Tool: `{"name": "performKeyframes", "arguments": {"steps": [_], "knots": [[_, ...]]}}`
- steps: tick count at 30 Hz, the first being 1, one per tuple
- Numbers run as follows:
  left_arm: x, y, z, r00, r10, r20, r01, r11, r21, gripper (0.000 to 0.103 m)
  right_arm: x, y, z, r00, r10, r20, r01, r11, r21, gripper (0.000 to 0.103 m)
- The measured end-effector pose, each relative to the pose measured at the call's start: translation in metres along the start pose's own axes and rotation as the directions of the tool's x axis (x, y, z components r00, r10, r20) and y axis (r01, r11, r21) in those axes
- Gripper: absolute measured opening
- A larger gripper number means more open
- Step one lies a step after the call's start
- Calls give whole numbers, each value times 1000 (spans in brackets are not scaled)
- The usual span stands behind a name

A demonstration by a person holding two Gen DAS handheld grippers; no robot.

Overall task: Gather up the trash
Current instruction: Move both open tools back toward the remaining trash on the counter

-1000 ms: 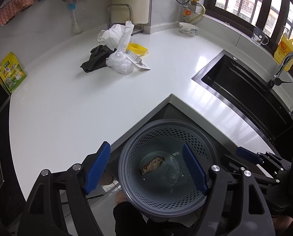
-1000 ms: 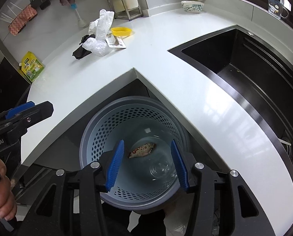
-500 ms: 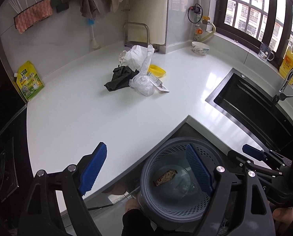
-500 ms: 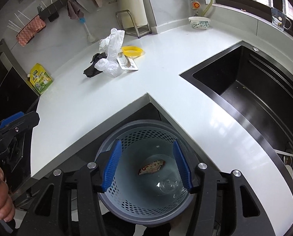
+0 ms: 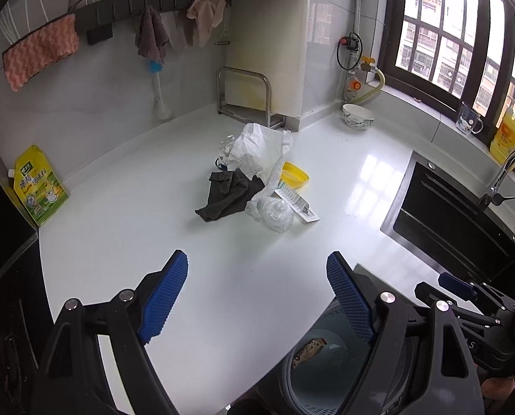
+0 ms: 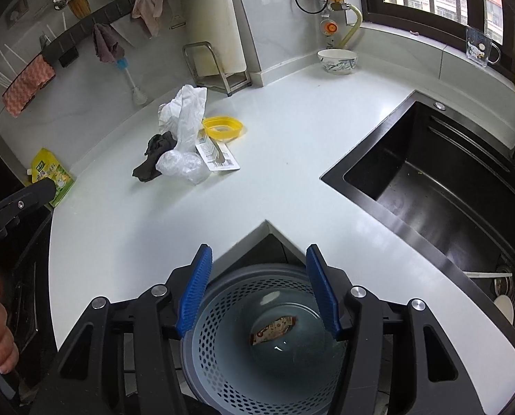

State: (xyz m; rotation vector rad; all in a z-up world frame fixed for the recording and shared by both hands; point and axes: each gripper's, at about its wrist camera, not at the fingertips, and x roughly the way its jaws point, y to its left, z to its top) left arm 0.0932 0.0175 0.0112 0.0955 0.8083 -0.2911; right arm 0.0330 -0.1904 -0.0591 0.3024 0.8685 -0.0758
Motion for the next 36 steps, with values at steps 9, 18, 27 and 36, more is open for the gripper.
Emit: {"name": "performKeyframes", "arguments": {"steps": [9,18,27,36], "knots": [[35,29,31,999,-53,0,53,998,31,81,16,19,18,998,-66,21,65,997,36,57],[72,52,46,996,-83,-28,85,993,78,81,41,41,37,994,-108,16,107,992,62,57],[101,79,56,993,-101,-65,109,987,122,81,72,63,54,993,-121,4,120,989,89,57],[138,104,61,986,-126,-111,140,983,122,81,107,89,61,988,-149,-48,151,988,35,57]]}}
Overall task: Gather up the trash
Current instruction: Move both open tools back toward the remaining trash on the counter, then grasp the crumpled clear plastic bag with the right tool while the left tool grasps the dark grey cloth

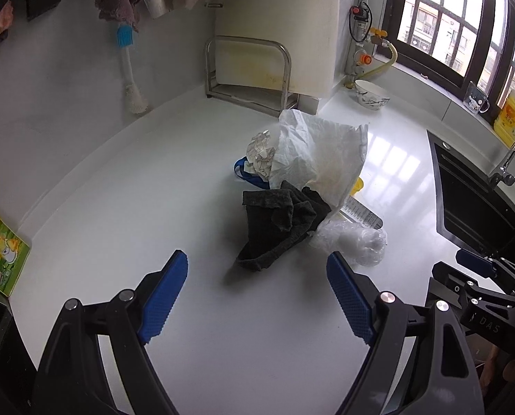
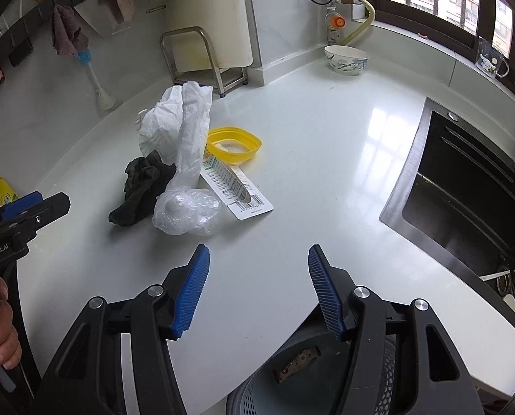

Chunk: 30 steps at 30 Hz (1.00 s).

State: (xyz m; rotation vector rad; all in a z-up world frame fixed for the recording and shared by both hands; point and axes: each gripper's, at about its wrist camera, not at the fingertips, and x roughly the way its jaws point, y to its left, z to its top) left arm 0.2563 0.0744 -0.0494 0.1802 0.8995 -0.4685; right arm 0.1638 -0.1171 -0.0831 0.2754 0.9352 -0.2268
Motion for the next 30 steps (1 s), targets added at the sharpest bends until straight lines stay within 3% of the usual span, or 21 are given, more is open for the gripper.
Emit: {"name": "performKeyframes", "arguments": {"steps": [14,30], "knots": [[44,26,6,998,-48,-32,50,997,64,81,32,60,24,1000,28,-3,-28,996,-84,61],[67,41,-2,994,-85,-71,86,996,12,81,75,73,36,999,1,-43,-6,993,-121,61]]}}
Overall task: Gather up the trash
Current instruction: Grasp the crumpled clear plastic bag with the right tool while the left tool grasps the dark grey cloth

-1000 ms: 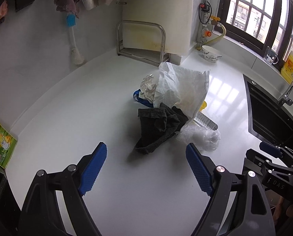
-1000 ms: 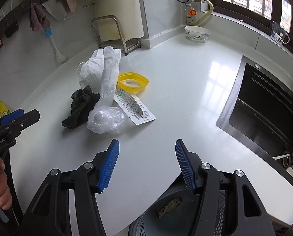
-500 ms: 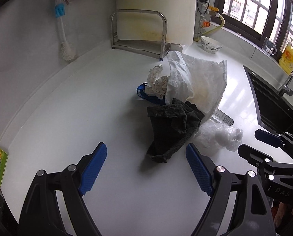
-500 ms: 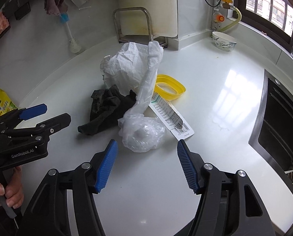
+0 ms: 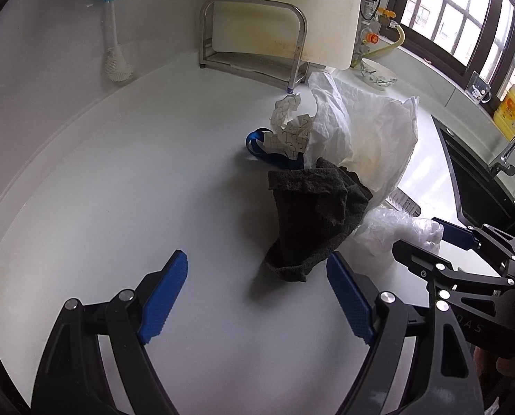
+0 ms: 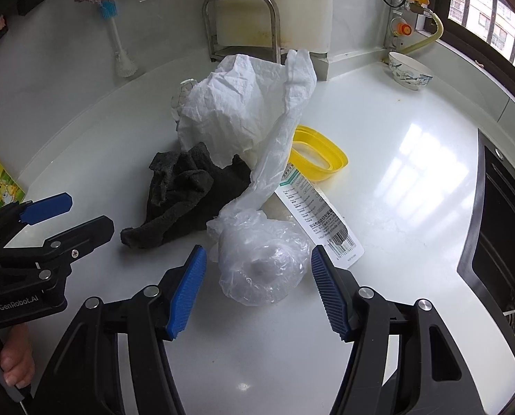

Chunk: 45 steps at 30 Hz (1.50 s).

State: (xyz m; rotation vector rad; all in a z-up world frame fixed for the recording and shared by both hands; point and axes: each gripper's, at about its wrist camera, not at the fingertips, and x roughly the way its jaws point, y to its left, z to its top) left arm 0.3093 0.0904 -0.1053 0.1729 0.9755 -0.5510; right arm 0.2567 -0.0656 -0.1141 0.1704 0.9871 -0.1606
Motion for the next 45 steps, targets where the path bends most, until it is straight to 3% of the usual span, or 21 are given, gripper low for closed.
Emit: {"name": "performKeyframes", "arguments": {"steps": [3,5,8,16,30,41,45], "knots": [[3,-2,0,1000,-5,-2,5,1000,-1,81,4,1,0,1000,3,-5,-3,1000,-5,59],[3,-3,1,1000,-6,-3,6,1000,0,81,6,2,0,1000,10,-10,-10,1000,-12,46],[5,-6,1,1000,-9,-4,9,1000,0,81,7,3,-3,1000,25,-13,-25,1000,-17,41],[12,-14,1,1000,-19,-16,19,1000,-2,81,-9,-7,-5,997,71,16,-72,997,33,39],[46,-41,9,999,-28,-15,29,997,66,81,-33,-34,-22,998,57,24,-59,989,135,39],[56,-51,19,997,-74,-6,74,996,52,33,-42,-39,-33,998,47,30,-51,985,165,39],[44,-48,15,997,-80,3,80,996,33,28,-46,-42,-35,998,51,35,-57,983,174,39]]}}
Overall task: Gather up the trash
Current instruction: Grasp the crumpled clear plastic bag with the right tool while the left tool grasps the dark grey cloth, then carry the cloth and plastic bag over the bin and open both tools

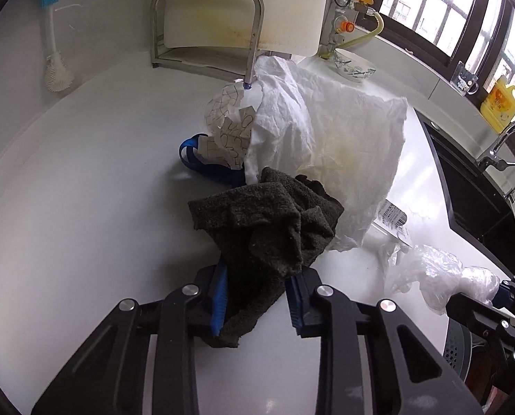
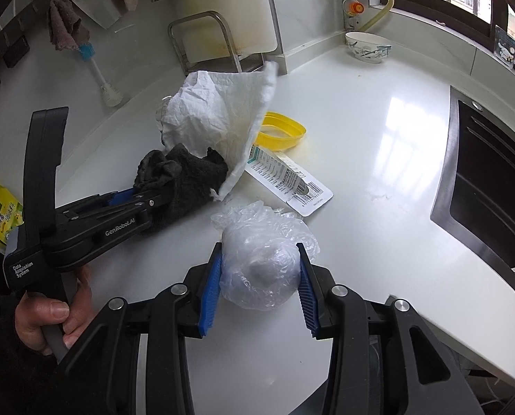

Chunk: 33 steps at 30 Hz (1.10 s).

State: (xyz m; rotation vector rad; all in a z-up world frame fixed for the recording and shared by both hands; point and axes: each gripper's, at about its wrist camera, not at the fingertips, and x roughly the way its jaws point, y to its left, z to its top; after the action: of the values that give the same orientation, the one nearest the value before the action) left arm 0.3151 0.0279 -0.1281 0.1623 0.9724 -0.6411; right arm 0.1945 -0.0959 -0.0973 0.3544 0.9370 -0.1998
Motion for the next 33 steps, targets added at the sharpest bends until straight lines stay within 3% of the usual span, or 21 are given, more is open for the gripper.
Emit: {"name": "performKeyframes", "arguments": {"steps": [15,33], "knots": [[-83,-3,-27,997,46,70,-42,997,-57,25,-29,-7,-17,998,57,23,-56,998,-37,39],[-163,-63,-72,981,145,131,-127,982,-139,24,-85,-47,-55,986,161,40,-155,981,-121,39]]}}
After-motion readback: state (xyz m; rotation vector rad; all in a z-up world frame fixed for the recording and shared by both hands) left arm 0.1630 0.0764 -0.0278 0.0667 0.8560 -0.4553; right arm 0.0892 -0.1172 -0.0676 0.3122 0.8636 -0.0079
